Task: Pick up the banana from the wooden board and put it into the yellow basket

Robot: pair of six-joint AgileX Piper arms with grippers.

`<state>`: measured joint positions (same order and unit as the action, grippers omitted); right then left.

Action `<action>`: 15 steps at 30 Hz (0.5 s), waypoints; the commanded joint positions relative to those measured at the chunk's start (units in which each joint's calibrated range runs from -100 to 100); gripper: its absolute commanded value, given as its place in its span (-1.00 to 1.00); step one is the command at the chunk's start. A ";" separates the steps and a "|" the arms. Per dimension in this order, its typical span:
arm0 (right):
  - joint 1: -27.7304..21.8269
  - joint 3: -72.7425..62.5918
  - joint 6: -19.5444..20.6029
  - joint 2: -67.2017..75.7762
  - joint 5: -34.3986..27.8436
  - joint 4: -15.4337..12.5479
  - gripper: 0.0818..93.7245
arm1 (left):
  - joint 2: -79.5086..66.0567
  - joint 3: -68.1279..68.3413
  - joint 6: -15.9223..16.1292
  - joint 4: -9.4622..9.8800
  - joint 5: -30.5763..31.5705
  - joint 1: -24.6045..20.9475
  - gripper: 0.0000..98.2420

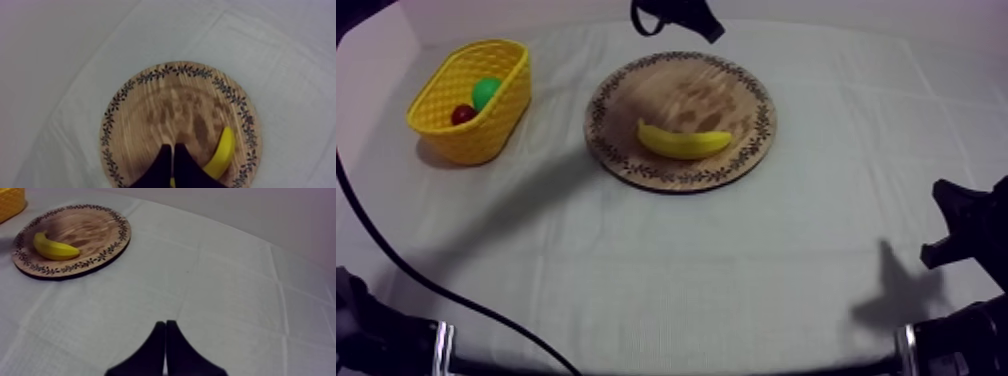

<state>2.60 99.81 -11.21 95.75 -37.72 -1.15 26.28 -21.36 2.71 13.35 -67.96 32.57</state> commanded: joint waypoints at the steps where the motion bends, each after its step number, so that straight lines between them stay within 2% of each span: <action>1: 0.00 -0.03 0.00 0.00 -0.02 0.00 -0.99 | 0.12 0.26 3.48 0.03 -0.04 -0.09 -1.00; 6: 0.00 -0.03 0.00 0.00 -0.02 0.00 -0.99 | -0.26 3.19 10.51 -0.01 -0.08 -0.28 -1.00; 9: 0.00 -0.03 0.00 0.00 -0.02 0.00 -0.99 | -0.64 5.29 13.62 0.07 -0.59 -0.40 -1.00; 13: 0.00 -0.03 0.00 0.00 -0.02 0.00 -0.99 | -1.12 6.18 15.11 0.49 -2.74 -0.24 -0.91; 15: 0.00 -0.03 0.00 0.00 -0.02 0.00 -0.99 | -1.30 6.33 14.63 0.76 -3.28 -0.17 -0.71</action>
<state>2.60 99.81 -11.21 95.75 -37.78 -1.15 24.98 -15.14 17.43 14.06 -71.00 32.40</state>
